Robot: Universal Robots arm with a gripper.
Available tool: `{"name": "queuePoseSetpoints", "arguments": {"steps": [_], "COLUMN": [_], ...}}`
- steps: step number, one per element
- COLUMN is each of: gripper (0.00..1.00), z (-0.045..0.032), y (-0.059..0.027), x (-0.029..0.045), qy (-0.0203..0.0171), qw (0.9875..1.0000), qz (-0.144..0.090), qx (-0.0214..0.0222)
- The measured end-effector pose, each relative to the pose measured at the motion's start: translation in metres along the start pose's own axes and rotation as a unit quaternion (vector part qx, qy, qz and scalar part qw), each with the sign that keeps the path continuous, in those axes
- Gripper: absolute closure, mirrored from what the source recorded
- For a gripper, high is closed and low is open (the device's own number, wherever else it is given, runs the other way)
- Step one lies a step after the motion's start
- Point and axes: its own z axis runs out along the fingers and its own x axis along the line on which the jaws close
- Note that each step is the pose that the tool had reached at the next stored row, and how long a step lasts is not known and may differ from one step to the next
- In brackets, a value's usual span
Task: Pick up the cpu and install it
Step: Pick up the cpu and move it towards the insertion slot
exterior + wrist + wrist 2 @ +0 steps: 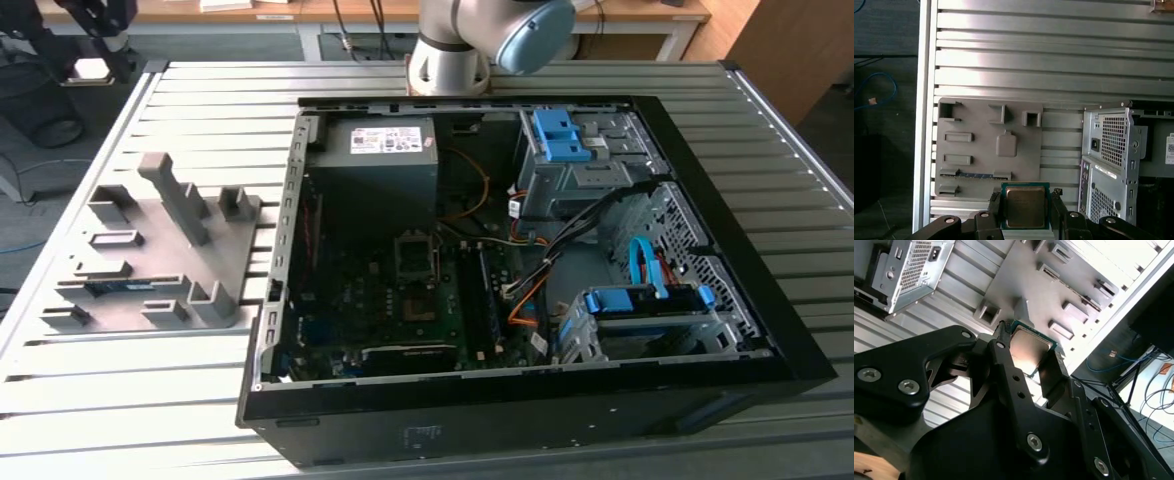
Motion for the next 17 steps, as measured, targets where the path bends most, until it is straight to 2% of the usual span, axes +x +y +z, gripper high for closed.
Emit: {"name": "queuePoseSetpoints", "arguments": {"steps": [17], "gripper": [0.53], "z": [0.0010], "y": [-0.0015], "x": [-0.0527], "qy": [0.0013], "qw": [1.0000], "qz": [0.000], "qx": [0.0000]}}
